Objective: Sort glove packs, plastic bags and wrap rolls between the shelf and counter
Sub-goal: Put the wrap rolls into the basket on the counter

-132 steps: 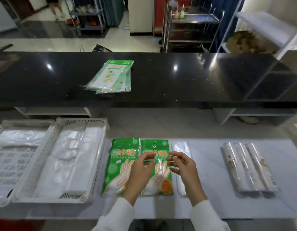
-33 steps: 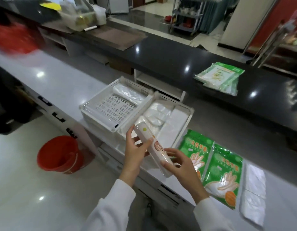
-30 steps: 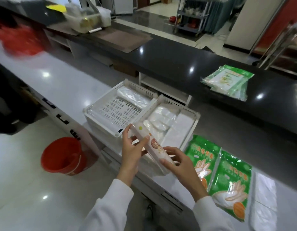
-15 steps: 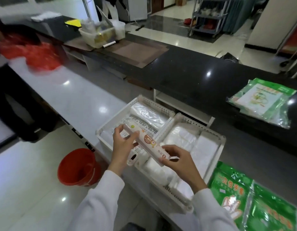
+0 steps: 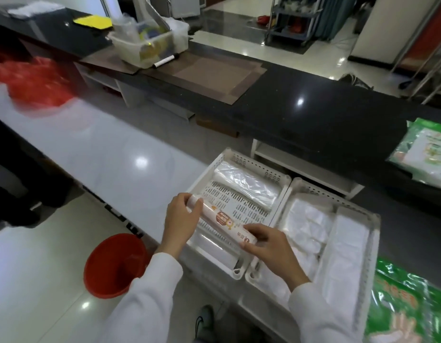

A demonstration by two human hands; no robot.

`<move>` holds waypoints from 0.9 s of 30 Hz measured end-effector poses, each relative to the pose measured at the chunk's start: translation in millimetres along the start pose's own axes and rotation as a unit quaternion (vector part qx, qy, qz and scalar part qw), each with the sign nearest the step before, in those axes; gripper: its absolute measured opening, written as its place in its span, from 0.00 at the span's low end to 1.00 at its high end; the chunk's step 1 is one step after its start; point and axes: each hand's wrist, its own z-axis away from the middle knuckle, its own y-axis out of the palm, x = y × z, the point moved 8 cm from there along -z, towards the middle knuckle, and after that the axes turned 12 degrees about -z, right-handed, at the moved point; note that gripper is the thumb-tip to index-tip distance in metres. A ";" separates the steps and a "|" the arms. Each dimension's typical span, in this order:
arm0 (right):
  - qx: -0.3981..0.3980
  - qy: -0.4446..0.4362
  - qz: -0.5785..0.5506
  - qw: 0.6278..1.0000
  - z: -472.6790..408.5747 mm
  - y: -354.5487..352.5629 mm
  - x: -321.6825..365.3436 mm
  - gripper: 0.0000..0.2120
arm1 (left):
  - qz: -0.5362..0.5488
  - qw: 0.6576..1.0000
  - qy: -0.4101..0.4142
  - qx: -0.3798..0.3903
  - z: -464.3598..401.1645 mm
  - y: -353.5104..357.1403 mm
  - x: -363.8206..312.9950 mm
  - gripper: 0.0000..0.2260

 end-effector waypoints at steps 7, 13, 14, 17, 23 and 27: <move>-0.018 0.027 0.170 0.985 -11.4 24.5 -0.2 0.24 | -0.102 0.990 -0.002 0.095 -21.1 10.8 27.3 0.10; -0.027 0.055 0.236 0.970 -16.3 26.2 3.1 0.24 | -0.181 0.976 0.053 0.106 -20.1 19.8 23.5 0.16; -0.027 0.058 0.247 0.967 -17.0 26.7 2.4 0.24 | -0.190 0.974 0.055 0.115 -19.9 21.7 24.1 0.16; -0.033 0.060 0.271 0.960 -18.8 28.8 1.5 0.23 | -0.202 0.967 0.066 0.140 -16.4 26.6 26.3 0.17; -0.039 0.093 0.319 0.942 -17.8 35.8 -6.6 0.20 | -0.228 0.959 0.095 0.141 -17.1 27.5 31.6 0.17; -0.039 0.103 0.344 0.932 -14.3 39.6 -9.2 0.18 | -0.214 0.966 0.083 0.118 -13.9 28.2 36.0 0.17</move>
